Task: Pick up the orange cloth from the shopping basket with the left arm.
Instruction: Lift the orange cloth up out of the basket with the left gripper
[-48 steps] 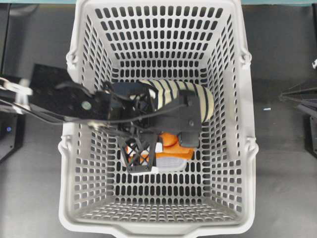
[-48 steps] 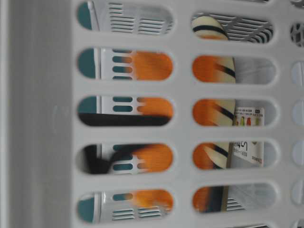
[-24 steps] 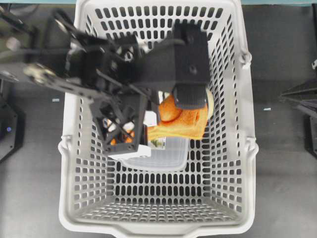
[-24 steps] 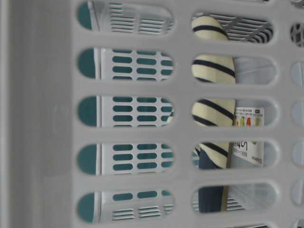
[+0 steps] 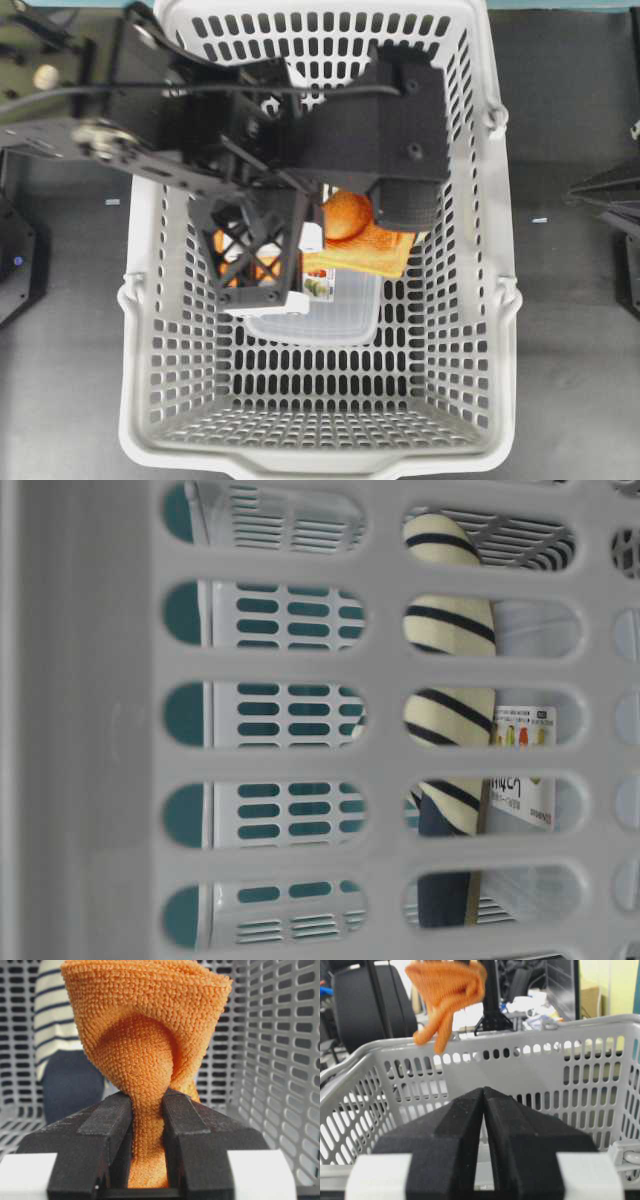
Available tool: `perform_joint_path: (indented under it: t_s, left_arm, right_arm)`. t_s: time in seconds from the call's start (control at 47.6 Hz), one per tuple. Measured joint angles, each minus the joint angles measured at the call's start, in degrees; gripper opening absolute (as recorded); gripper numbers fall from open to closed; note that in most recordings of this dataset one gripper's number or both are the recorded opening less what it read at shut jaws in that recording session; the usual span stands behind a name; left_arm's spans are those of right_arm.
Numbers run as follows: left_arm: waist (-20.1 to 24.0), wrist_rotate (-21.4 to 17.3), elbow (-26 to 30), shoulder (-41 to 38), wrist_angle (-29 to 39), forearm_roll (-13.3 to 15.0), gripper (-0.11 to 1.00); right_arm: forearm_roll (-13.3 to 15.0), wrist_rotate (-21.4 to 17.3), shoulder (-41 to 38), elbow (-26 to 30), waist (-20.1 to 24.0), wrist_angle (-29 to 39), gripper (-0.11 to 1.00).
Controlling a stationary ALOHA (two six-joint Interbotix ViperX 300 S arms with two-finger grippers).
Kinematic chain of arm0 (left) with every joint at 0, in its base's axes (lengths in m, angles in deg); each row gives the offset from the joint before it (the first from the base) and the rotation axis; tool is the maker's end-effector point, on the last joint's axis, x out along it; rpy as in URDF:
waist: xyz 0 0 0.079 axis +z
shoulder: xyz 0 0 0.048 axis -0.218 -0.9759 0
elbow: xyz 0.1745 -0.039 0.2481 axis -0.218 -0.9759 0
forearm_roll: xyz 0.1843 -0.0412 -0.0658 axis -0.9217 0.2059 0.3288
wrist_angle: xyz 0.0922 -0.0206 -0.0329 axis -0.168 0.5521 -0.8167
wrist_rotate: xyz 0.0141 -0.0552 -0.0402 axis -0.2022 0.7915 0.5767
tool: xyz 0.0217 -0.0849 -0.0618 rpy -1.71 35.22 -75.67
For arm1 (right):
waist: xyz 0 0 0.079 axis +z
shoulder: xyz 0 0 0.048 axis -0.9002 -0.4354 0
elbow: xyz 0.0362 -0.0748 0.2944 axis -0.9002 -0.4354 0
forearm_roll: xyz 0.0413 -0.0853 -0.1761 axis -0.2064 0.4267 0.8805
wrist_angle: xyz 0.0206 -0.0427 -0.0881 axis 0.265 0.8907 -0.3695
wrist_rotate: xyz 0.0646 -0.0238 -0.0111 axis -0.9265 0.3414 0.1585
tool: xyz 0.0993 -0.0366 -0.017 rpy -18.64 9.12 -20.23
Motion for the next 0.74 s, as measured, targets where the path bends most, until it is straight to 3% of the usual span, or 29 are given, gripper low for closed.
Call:
perform_joint_path:
  t_s: [0.336, 0.735]
  left_arm:
    - [0.4, 0.6, -7.2, 4.2, -2.3, 0.0, 0.14]
    - [0.9, 0.4, -15.3, 8.9, -11.5, 0.0, 0.14]
  right_arm:
    - [0.1, 0.0, 0.4, 0.0, 0.0, 0.0, 0.0]
    - [0.0, 0.0, 0.4, -0.1, 0.0, 0.1, 0.0]
